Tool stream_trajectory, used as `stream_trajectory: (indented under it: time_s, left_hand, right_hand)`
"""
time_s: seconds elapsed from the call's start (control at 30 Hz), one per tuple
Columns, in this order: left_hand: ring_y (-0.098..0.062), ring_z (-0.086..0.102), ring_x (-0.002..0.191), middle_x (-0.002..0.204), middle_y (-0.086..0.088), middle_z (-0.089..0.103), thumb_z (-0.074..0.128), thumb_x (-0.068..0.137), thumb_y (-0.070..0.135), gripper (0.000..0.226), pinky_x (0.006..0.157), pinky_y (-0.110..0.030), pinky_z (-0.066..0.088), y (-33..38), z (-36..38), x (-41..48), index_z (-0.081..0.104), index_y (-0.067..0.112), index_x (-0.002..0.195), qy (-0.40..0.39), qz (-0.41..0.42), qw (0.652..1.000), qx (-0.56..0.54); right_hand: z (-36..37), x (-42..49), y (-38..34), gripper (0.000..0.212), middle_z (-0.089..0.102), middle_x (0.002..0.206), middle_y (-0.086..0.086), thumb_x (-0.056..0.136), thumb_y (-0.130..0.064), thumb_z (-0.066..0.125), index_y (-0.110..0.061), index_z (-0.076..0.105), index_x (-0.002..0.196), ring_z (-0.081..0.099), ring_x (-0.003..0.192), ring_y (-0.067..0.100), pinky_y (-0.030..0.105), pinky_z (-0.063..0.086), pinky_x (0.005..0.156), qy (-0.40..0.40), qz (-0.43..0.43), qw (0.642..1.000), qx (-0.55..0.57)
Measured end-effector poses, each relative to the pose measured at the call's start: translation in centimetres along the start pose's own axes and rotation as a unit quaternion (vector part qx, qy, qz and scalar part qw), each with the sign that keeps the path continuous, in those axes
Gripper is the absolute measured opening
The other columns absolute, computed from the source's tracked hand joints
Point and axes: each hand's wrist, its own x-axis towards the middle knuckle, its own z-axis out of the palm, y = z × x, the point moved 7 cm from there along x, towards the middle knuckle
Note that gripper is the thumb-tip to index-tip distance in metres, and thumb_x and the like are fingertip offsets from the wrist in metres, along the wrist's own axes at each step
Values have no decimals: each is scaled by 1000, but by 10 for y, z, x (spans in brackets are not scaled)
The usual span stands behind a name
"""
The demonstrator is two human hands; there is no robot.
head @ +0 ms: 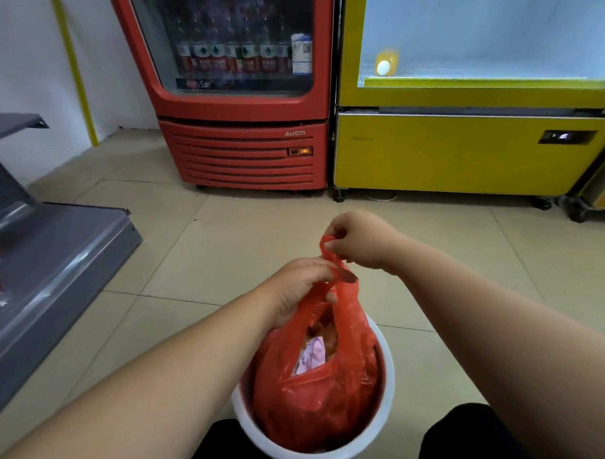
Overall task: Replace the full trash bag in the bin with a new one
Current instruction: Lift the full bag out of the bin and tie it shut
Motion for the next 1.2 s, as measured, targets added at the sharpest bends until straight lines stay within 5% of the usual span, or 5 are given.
stream_trajectory:
  time_s: [0.43, 0.6, 0.87, 1.1, 1.2]
  left_hand:
    - [-13, 51, 38, 62, -5, 57, 55, 89, 27, 20, 51, -24, 41, -7, -38, 21, 66, 15, 78, 131, 12, 991, -8]
    - [-11, 51, 40, 66, -7, 58, 53, 91, 23, 21, 46, -21, 43, 12, -41, 32, 61, 8, 79, 130, 57, 989, 29]
    - [-9, 54, 53, 75, -7, 58, 39, 98, 15, 26, 63, -25, 42, 10, -44, 35, 59, 9, 82, 63, 76, 993, 66]
    - [-9, 50, 43, 43, 4, 55, 49, 94, 13, 16, 45, -19, 44, -11, -71, 35, 65, 8, 93, 156, 61, 982, 88]
    - [-11, 52, 46, 47, 1, 56, 57, 89, 9, 20, 53, -25, 46, -9, -80, 39, 66, 6, 107, 198, 71, 966, 151]
  right_hand:
    - [46, 6, 25, 34, 55, 72, -1, 78, 6, 65, -9, 62, 109, 55, 67, 13, 24, 43, 65, -61, 1, 964, 260]
    - [38, 17, 23, 16, 56, 60, 1, 79, 2, 64, -14, 66, 76, 51, 44, -1, 12, 39, 46, 19, 12, 966, 256]
    - [40, 23, 43, 5, 58, 66, 3, 83, -5, 66, -9, 65, 81, 50, 55, 10, 19, 42, 54, 99, 32, 929, 356]
    - [96, 5, 48, 41, 65, 106, 5, 86, -9, 61, -14, 53, 125, 62, 96, 19, 30, 50, 87, -131, 60, 936, 322]
    - [103, 4, 38, 21, 66, 91, 4, 81, -28, 71, -17, 63, 97, 62, 85, 19, 31, 48, 80, -119, 29, 981, 149]
